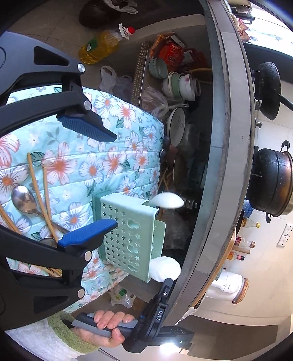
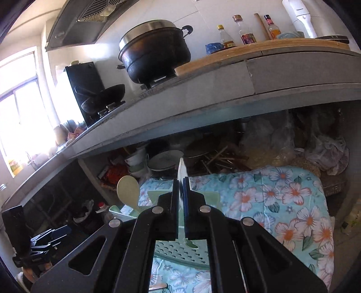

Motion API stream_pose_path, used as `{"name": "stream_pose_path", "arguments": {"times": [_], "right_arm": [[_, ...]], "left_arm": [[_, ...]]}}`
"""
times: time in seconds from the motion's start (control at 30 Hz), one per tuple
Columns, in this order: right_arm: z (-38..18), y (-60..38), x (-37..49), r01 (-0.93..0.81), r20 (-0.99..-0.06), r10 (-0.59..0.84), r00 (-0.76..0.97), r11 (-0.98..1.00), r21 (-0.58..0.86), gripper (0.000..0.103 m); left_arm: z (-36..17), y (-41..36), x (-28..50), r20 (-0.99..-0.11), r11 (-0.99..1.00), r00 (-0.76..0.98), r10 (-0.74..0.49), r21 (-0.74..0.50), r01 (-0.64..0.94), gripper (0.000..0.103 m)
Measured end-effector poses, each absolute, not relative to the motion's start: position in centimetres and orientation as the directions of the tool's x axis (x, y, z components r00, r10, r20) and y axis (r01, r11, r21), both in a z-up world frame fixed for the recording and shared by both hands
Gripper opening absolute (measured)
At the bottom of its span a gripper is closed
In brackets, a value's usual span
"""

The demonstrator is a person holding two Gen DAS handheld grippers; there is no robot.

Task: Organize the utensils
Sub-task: 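Lift and insert the ladle into the green holder with the left tool while the right tool inserts the spatula, then move the open left tool down over the metal spoon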

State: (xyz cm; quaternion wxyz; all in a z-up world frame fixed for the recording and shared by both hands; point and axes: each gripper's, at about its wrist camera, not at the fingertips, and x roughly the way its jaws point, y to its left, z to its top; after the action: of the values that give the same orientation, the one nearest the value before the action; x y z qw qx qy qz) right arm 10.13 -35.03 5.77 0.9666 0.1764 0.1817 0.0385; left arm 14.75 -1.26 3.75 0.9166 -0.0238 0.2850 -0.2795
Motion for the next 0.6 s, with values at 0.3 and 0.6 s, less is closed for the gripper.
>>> {"name": "stream_pose_path", "arguments": {"times": [0.3,0.6], "right_arm": [[6.6,-35.4,3.8,0.031,-0.295,0.095,0.951,0.918,0.395,0.005],[5.5,-35.2,-4.0,0.116,-0.326,0.031,0.945,0.9,0.42,0.026]], "left_arm": [[4.1,-0.9,13.5,-0.501,0.841,0.682,-0.532,-0.217,0.496,0.068],[4.1,-0.1,12.4,-0.52,0.853,0.682,-0.514,-0.227,0.47,0.068]]}}
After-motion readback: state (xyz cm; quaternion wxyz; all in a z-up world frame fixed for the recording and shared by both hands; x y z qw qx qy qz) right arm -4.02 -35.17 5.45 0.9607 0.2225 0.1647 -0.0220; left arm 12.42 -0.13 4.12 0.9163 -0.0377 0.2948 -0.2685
